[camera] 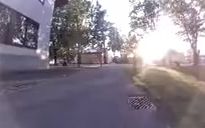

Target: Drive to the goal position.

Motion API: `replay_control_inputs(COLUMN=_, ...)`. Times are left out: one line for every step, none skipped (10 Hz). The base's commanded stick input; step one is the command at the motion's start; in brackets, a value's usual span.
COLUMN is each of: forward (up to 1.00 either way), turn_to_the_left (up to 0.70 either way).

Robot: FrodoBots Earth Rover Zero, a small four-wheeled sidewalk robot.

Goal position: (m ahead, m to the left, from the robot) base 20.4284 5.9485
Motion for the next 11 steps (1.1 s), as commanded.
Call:
replay_control_inputs(forward=0.70, turn_to_the_left=0.00)
replay_control_inputs(forward=0.70, turn_to_the_left=0.00)
replay_control_inputs(forward=0.70, turn_to_the_left=0.00)
replay_control_inputs(forward=0.70, turn_to_the_left=0.00)
replay_control_inputs(forward=0.70, turn_to_the_left=0.00)
replay_control_inputs(forward=0.70, turn_to_the_left=0.00)
replay_control_inputs(forward=0.70, turn_to_the_left=0.00)
replay_control_inputs(forward=0.70, turn_to_the_left=0.00)
replay_control_inputs(forward=0.70, turn_to_the_left=0.00)
replay_control_inputs(forward=0.70, turn_to_the_left=0.00)
replay_control_inputs(forward=0.70, turn_to_the_left=0.00)
